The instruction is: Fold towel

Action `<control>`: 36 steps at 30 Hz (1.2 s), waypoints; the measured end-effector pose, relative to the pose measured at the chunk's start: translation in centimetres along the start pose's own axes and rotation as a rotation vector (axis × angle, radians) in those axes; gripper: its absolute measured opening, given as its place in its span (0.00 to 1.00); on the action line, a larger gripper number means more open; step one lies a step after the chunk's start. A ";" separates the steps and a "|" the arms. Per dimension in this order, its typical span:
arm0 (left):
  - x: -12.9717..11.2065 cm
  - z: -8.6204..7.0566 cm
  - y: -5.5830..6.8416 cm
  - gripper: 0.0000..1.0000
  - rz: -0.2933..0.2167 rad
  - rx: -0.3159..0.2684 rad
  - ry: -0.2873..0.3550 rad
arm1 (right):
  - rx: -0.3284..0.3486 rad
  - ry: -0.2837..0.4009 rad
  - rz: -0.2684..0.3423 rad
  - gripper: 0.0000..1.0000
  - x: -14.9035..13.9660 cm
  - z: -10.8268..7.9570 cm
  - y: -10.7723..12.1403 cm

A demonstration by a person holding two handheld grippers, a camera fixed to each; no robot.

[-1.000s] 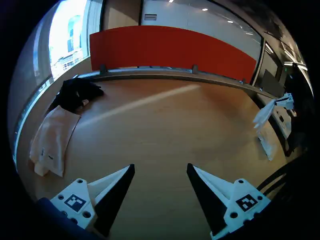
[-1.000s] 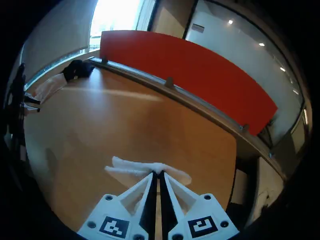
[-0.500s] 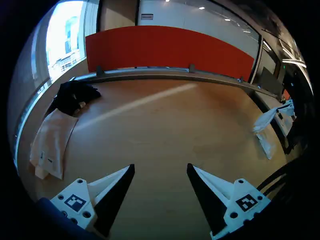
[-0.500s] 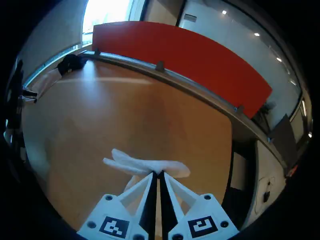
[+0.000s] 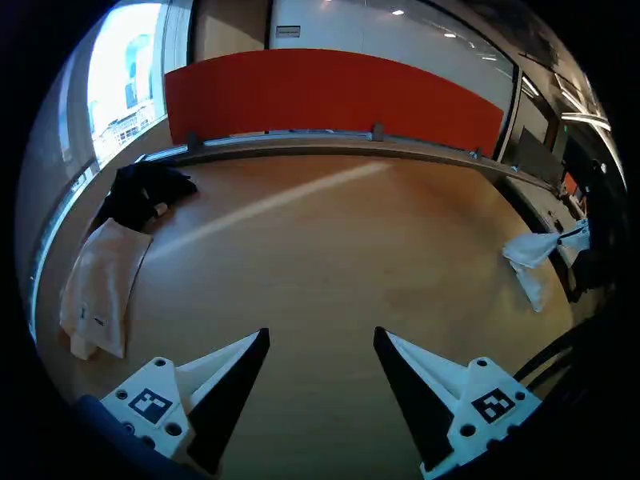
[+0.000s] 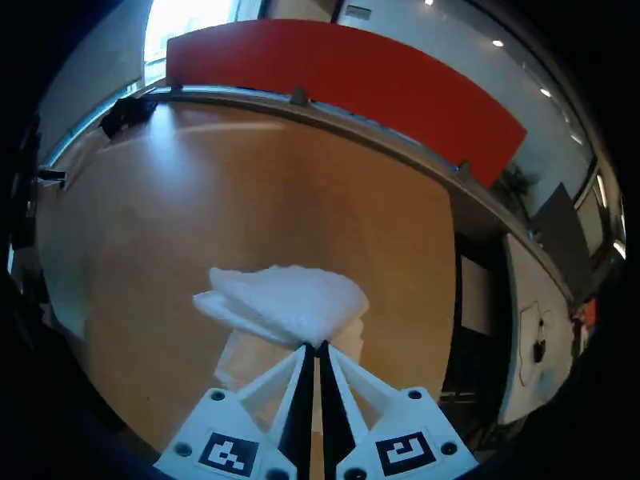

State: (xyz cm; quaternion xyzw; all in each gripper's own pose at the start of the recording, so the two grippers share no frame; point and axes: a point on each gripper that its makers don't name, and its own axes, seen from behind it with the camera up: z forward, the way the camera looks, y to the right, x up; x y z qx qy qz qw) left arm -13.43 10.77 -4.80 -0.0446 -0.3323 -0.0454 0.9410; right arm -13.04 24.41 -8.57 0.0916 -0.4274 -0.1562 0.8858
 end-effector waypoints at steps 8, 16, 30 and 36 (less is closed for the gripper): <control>-0.4 -0.3 0.1 0.97 0.012 0.001 -0.003 | -0.012 -0.048 0.062 0.04 -4.0 0.5 -0.1; -0.9 -0.7 -0.2 0.97 0.021 0.009 -0.013 | -0.019 -0.087 0.104 0.04 -7.0 1.4 -0.2; -1.8 -1.1 -0.5 0.97 0.037 0.024 -0.026 | -0.037 -0.169 0.172 0.04 -11.3 3.3 0.6; -2.0 -1.1 -0.5 0.97 0.042 0.028 -0.029 | -0.043 -0.198 0.184 0.04 -12.5 4.2 0.4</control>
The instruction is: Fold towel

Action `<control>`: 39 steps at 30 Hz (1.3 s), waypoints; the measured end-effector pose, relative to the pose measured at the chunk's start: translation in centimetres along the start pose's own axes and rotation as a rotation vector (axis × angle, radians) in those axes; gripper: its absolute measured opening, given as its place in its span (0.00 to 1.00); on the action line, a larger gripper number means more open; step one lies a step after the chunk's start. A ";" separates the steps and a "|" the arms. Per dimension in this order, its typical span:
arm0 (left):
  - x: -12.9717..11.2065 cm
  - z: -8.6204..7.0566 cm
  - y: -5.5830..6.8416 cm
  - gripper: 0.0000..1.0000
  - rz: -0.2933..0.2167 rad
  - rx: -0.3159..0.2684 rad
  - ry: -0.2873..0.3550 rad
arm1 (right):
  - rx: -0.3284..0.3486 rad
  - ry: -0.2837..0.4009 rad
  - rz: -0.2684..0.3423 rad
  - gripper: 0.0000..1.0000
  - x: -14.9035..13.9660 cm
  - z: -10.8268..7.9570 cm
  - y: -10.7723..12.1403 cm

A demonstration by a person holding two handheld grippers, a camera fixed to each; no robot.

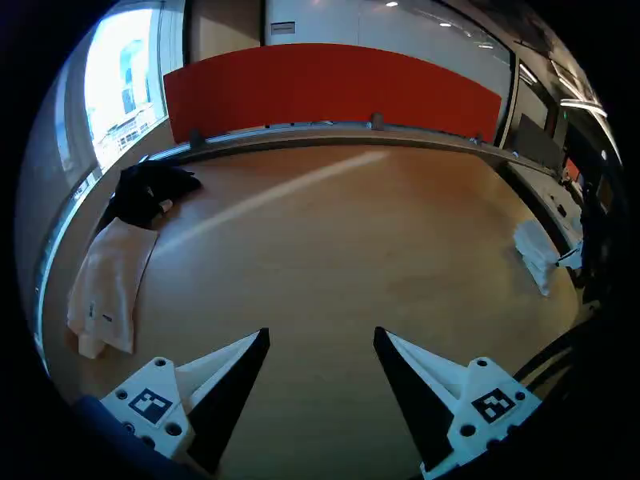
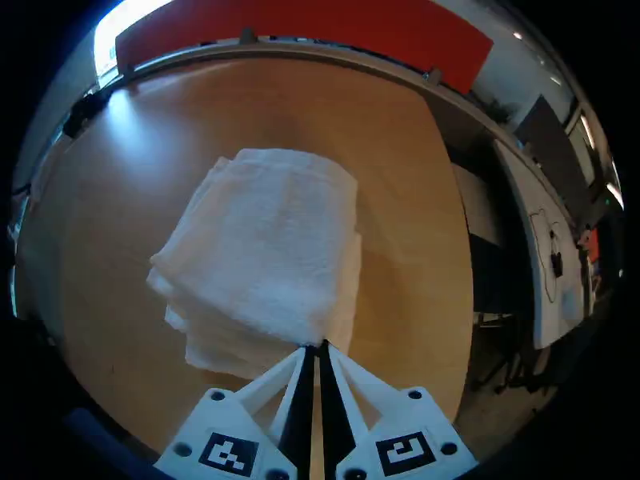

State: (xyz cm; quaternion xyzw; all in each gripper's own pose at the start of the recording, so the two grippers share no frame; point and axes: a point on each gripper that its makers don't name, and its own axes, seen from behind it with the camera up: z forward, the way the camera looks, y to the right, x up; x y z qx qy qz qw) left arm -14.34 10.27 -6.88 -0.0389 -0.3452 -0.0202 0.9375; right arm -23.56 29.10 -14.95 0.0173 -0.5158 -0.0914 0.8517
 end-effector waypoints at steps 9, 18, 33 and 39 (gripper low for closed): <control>0.1 -0.1 0.0 0.97 0.009 0.003 0.003 | -0.014 -0.021 0.006 0.05 -0.6 1.1 -0.2; 0.0 -0.1 -0.4 0.97 0.005 0.010 0.002 | -0.027 -0.005 0.007 0.13 -0.5 1.0 -0.3; 0.5 -0.1 -1.3 0.97 -0.008 0.020 0.014 | -0.026 0.070 -0.003 0.88 0.6 -1.1 -1.0; 0.7 0.1 -1.5 0.97 -0.001 0.020 0.020 | -0.034 0.091 0.000 0.98 1.0 -1.5 -1.2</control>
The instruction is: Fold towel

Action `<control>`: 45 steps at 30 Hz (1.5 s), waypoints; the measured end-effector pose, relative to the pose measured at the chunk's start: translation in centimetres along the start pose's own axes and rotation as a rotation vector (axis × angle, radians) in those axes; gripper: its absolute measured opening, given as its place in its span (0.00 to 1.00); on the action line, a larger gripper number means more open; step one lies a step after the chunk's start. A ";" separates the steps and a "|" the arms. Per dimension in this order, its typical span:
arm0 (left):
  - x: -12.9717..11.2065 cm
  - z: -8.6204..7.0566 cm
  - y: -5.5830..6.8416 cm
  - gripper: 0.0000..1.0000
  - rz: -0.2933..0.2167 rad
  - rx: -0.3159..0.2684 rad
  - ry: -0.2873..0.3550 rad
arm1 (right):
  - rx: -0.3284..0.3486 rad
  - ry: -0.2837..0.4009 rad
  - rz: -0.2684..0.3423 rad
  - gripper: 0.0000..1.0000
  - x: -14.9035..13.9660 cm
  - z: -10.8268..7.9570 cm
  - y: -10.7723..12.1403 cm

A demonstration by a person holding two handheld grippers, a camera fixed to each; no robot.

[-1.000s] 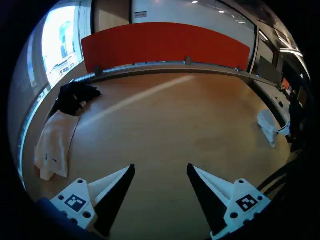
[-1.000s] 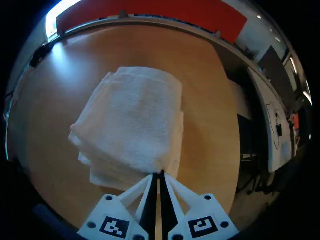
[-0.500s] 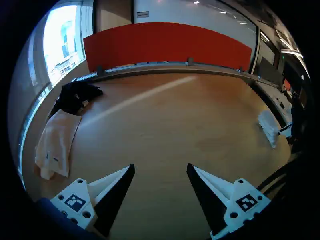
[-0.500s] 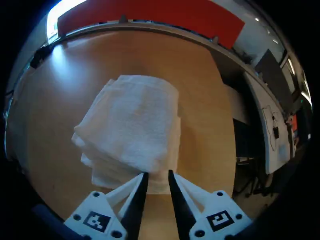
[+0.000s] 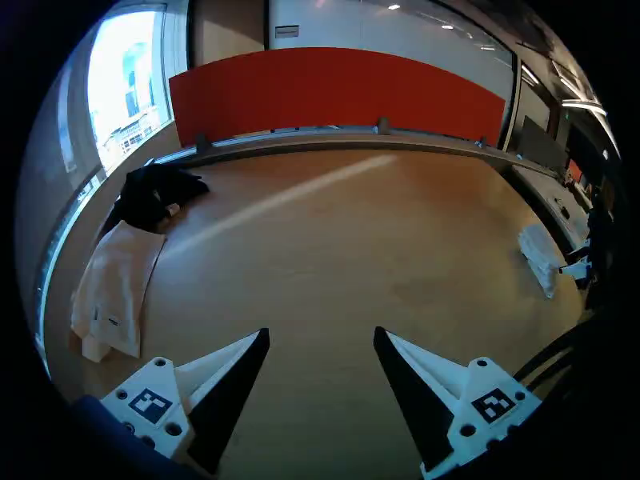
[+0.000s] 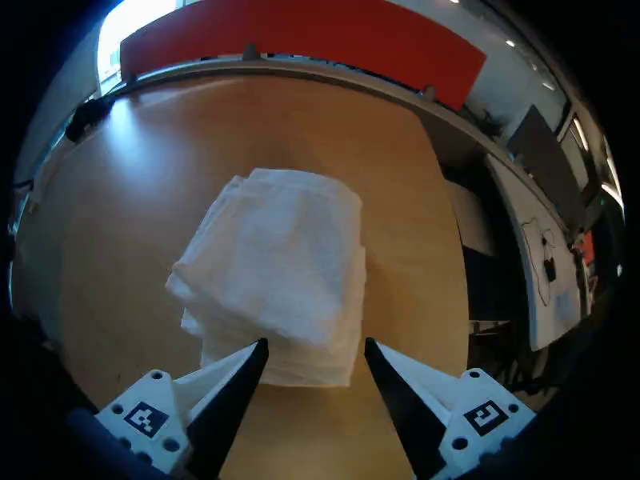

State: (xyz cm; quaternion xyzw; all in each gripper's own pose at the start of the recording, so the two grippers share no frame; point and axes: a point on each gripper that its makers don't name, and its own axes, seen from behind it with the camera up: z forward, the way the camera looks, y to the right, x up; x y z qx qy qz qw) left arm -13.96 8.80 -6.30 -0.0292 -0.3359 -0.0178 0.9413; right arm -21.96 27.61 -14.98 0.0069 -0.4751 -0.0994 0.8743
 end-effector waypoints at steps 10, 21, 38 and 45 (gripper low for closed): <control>1.0 0.4 -0.6 0.97 -0.002 0.006 0.028 | -0.026 0.137 0.058 1.00 3.2 -2.0 -1.2; 3.0 1.1 -1.2 0.97 -0.014 0.019 0.091 | -0.074 0.357 0.167 1.00 8.3 -4.5 -2.3; 7.9 1.3 -2.5 0.97 -0.071 0.050 0.267 | -0.105 0.676 0.228 1.00 17.2 -8.9 -4.9; 9.5 1.3 -3.1 0.97 -0.090 0.054 0.336 | -0.112 0.752 0.215 1.00 20.7 -10.5 -6.9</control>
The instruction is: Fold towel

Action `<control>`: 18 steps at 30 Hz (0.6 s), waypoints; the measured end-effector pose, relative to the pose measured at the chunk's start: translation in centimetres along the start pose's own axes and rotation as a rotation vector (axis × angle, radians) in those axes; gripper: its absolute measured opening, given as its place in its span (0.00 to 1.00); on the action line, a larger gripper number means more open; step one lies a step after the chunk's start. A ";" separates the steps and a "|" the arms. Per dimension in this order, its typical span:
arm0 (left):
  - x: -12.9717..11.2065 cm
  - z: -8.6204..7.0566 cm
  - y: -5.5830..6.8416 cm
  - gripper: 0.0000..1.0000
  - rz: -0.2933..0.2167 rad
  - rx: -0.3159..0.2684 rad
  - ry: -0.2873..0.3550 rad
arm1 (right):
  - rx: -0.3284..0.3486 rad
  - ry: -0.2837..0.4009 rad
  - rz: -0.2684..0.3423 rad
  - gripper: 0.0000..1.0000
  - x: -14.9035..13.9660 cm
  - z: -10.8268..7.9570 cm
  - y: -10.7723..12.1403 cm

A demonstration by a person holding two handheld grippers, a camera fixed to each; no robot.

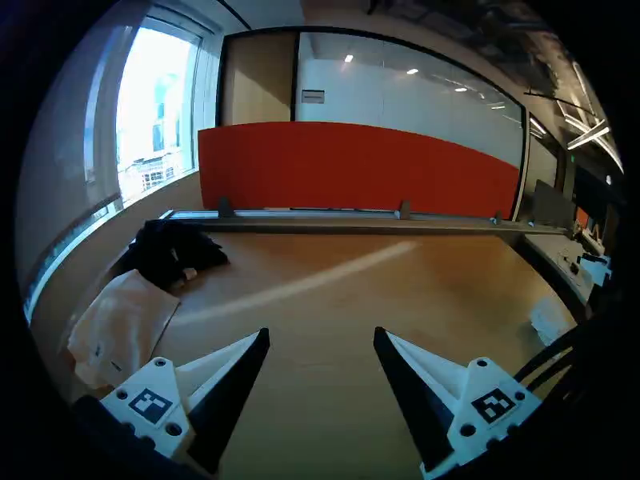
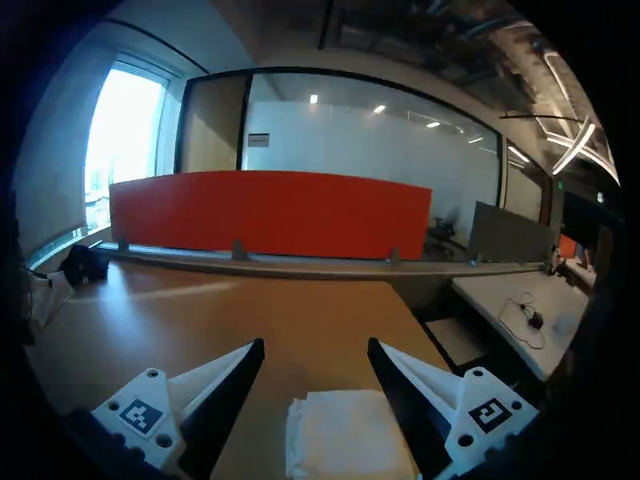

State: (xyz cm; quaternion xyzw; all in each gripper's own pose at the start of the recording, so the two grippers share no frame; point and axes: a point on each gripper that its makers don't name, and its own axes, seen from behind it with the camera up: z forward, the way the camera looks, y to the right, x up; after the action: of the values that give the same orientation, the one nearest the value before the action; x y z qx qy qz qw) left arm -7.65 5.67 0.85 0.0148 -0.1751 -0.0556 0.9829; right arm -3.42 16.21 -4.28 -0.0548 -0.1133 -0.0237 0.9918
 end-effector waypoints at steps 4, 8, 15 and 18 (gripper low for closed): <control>0.8 0.3 -0.4 0.97 -0.004 0.004 0.032 | 0.009 0.034 0.002 1.00 1.6 0.5 -1.9; 1.7 0.6 -0.7 0.97 -0.006 0.008 0.065 | 0.018 0.064 0.005 1.00 3.1 1.0 -3.9; 2.9 1.0 -1.2 0.97 -0.016 0.014 0.108 | 0.040 0.122 0.002 1.00 5.7 1.5 -8.1; 3.2 1.2 -1.6 0.97 -0.018 0.020 0.114 | 0.052 0.143 -0.001 1.00 6.6 1.7 -10.0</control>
State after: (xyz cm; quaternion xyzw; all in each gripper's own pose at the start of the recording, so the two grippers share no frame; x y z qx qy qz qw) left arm -5.29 3.75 3.00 0.0293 -0.1190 -0.0618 0.9905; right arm 2.06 6.25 -0.11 -0.0272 -0.0427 -0.0250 0.9984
